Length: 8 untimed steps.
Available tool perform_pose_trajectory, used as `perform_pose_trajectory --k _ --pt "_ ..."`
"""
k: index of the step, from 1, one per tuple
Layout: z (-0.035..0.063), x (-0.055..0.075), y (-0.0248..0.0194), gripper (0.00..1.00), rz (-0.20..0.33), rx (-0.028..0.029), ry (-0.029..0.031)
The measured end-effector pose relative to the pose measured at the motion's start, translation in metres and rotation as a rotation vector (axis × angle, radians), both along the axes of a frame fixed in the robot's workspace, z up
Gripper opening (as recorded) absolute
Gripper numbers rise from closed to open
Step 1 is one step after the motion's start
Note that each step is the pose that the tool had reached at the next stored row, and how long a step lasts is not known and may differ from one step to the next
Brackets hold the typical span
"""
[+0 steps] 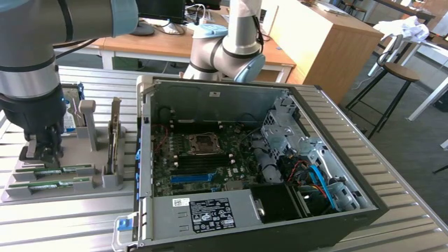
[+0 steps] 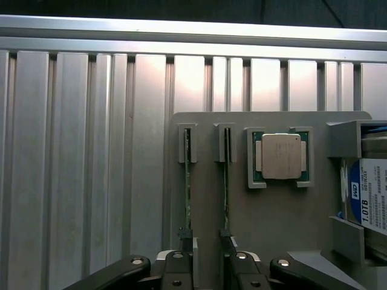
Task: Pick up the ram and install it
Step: 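Pick up the ram and move it above insertion slot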
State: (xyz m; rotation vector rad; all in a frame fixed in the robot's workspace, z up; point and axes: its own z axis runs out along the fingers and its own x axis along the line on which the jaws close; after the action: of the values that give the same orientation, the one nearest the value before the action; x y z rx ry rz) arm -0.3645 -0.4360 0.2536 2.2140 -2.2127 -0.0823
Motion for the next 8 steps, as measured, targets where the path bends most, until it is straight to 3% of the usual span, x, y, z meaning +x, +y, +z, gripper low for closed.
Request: perform_pose_trajectory --k 8 --pt "-0.0003 0.0 -0.0092 0.3 0.0 0.0001 0.0"
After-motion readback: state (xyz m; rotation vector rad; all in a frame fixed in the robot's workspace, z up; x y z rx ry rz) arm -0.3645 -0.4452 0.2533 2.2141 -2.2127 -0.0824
